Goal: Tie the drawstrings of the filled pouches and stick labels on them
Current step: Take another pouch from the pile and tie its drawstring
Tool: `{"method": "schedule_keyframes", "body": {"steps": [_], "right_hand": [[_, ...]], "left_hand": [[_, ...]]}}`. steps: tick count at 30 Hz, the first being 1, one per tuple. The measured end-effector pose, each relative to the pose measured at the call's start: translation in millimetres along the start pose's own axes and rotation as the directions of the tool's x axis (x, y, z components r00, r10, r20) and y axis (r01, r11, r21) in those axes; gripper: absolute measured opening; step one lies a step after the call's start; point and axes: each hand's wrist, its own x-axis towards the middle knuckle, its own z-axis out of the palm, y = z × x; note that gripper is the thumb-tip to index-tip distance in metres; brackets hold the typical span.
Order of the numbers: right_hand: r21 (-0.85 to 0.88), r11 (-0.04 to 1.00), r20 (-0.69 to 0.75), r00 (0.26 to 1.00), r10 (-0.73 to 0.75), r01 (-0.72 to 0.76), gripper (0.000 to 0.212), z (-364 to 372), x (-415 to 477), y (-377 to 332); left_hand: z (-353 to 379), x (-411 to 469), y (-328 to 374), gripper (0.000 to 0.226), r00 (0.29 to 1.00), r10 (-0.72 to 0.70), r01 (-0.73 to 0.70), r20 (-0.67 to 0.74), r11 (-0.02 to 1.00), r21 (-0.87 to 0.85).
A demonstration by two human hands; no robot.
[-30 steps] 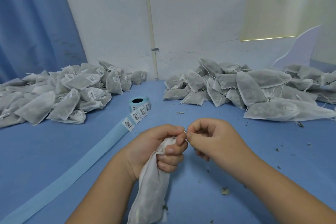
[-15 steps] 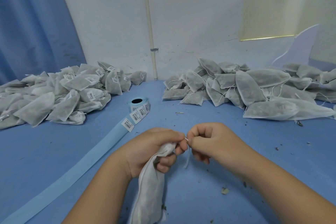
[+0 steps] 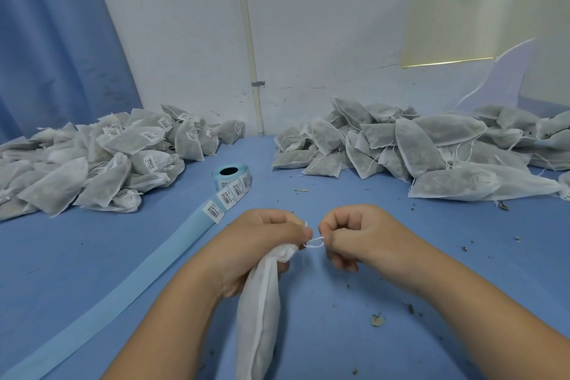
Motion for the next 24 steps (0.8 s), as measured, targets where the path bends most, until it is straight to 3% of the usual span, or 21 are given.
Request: {"method": "schedule_keyframes", "body": {"steps": [3,14,17,20,24], "right_hand": [[-0.004,1.0,-0.013,1.0,0.0,0.0,0.012,-0.8,0.5,0.1],[-0.088,0.996,-0.095,0.995,0.005,-0.013,0.008,-1.3,0.9,1.9],[-0.01,1.0,-0.101,0.995,0.009,-0.01,0.006,0.8,0.5,-0.4],[0.084,0.996,-0.124,0.992,0.013,-0.002,0.019,4.3,1.1,-1.7],[0.135,0.991,-0.188,0.982,0.033,-0.008,0.011,4.7,1.8,-1.8]], "left_hand": [[-0.8,-1.5,1.0,0.01,0.999,0.021,-0.022,0.048,0.999,0.029],[4.2,-2.1,-0.1,0.019,1.0,0.007,-0.011,0.025,0.984,0.18],[5.3,-2.3,0.9,0.014,0.999,0.041,-0.041,0.006,0.977,0.209],[4.5,-1.5,-0.4,0.022,0.997,0.074,-0.067,-0.023,0.97,0.233],[5.4,-0.6,-0.7,0.021,0.992,0.093,-0.068,-0.086,0.963,0.26]]}}
